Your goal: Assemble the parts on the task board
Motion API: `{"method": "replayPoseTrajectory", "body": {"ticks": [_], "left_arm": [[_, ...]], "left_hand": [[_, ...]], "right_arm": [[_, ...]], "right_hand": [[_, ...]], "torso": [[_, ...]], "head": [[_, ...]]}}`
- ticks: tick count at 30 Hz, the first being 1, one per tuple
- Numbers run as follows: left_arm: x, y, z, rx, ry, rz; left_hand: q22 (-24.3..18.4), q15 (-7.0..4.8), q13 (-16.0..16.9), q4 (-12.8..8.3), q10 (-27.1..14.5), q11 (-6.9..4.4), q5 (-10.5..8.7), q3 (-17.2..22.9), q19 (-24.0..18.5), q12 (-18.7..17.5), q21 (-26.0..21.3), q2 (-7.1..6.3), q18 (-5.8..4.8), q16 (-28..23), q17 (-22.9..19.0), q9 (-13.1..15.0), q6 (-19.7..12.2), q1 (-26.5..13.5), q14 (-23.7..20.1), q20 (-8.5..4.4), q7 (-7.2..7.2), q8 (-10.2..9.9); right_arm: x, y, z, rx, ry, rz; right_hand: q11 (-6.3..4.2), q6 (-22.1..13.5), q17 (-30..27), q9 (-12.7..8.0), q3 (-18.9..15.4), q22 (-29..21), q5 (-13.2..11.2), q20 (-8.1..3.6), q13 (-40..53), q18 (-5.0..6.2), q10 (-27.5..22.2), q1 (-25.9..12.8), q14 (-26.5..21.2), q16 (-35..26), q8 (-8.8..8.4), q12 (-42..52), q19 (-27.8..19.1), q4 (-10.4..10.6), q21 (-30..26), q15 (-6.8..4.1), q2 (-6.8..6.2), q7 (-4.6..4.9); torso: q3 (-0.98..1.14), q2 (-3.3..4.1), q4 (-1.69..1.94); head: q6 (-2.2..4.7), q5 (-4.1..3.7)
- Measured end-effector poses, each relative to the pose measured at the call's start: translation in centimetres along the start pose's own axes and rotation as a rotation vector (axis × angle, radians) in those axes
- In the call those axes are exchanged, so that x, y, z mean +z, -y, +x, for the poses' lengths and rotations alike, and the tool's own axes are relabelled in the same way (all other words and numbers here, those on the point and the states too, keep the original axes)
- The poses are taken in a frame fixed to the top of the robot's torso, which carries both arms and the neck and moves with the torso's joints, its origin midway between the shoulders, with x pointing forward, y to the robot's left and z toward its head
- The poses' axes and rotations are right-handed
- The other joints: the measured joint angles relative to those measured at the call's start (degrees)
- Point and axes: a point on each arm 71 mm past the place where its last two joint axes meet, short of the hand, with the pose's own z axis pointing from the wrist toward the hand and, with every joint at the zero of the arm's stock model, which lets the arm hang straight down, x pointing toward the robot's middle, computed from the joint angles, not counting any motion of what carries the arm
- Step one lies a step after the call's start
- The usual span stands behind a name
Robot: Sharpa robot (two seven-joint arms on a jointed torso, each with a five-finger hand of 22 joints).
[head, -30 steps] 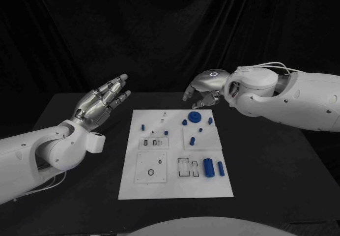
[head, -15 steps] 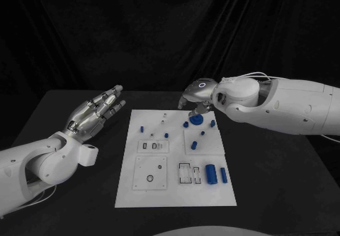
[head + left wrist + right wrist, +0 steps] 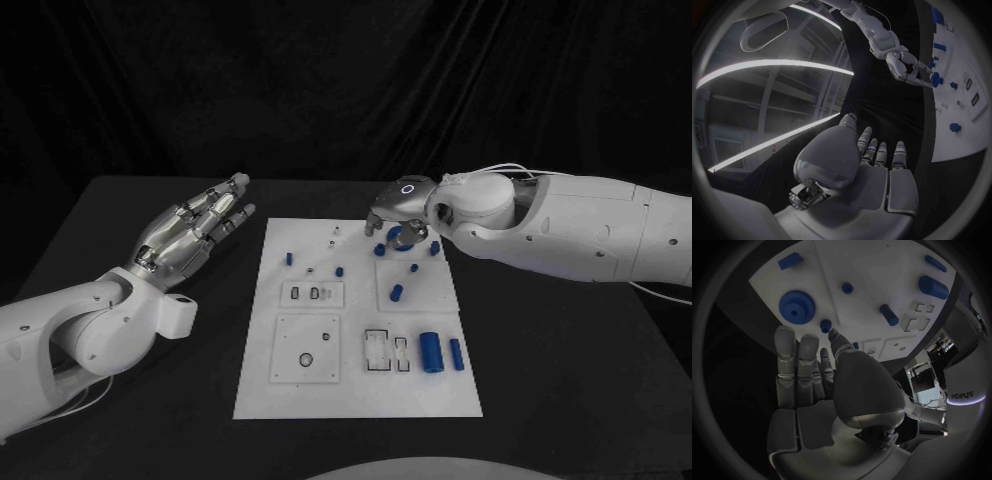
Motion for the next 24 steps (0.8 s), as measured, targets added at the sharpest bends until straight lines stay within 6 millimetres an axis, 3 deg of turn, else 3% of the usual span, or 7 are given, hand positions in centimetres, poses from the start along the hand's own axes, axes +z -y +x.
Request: {"method": "replayPoseTrajectory", "body": {"ticks": [9, 14, 17, 24], "left_arm": [[0.0, 0.0, -0.1, -0.006, -0.010, 0.000], [0.0, 0.0, -0.1, -0.009, -0.014, -0.001], [-0.1, 0.0, -0.1, -0.010, -0.016, -0.002], [-0.1, 0.0, -0.2, -0.014, -0.021, -0.007]], "left_hand": [[0.00, 0.13, 0.00, 0.01, -0.20, 0.20, 0.27, 0.31, -0.17, 0.00, 0.00, -0.30, 0.00, 0.00, 0.01, 0.00, 0.21, 0.30, -0.13, 0.17, 0.21, 0.00], [0.01, 0.42, 0.00, -0.15, -0.21, 0.20, 0.66, 0.47, -0.18, 0.00, 0.00, -0.39, 0.00, 0.00, 0.02, 0.11, 0.84, 0.83, 0.00, 0.23, 0.27, 0.00], [0.01, 0.42, 0.00, -0.15, 0.01, 0.41, 0.94, 0.47, 0.00, 0.22, 0.00, -0.45, 0.00, 0.00, 0.02, 0.21, 1.67, 1.35, 0.00, 0.41, 0.43, 0.00], [0.01, 0.42, 0.00, -0.15, -0.20, 0.62, 1.37, 0.79, -0.21, 0.22, 0.00, -0.68, -0.01, 0.00, 0.03, 0.30, 2.56, 1.58, 0.00, 0.61, 0.51, 0.30]], "right_arm": [[0.1, 0.0, 0.7, 0.003, -0.010, -0.004], [0.3, 0.2, 1.0, 0.005, -0.015, -0.002], [0.4, 0.3, 1.4, 0.006, -0.016, -0.003], [0.8, 0.3, 2.3, 0.015, -0.006, -0.017]], "right_hand": [[-0.35, 0.41, 0.16, 0.25, 0.33, 0.64, 0.31, 0.19, 0.00, 0.01, 0.58, -0.16, 0.00, 0.00, 0.00, 0.00, 0.19, -0.01, 0.29, 0.00, -0.16, 0.03], [-0.58, 0.84, 0.16, 0.62, 1.19, 1.43, 3.37, 0.06, -0.01, 0.02, 1.22, -0.16, 0.00, 0.00, 0.00, 0.00, 0.06, -0.24, 0.67, 0.00, -0.15, 0.04], [-0.67, 1.85, 0.39, 1.05, 2.47, 2.26, 6.89, -0.11, -0.01, 0.02, 1.76, -0.38, 0.20, 0.25, 0.02, 0.00, -0.13, -0.42, 1.20, -0.21, -0.38, 0.18], [-1.10, 3.48, 0.43, 2.01, 4.88, 3.22, 9.06, -0.33, 0.00, 0.02, 3.84, -0.56, 0.20, 0.25, 0.62, 0.00, -0.75, -0.20, 1.80, -0.21, -1.15, 0.42]], "torso": [[-0.10, -0.14, 0.08], [-0.13, -0.32, -0.10], [-0.15, -0.37, -0.19], [-0.19, -0.63, -0.25]], "head": [[-0.36, 0.02], [-0.63, -0.10], [-0.63, -0.10], [-0.92, 0.36]]}}
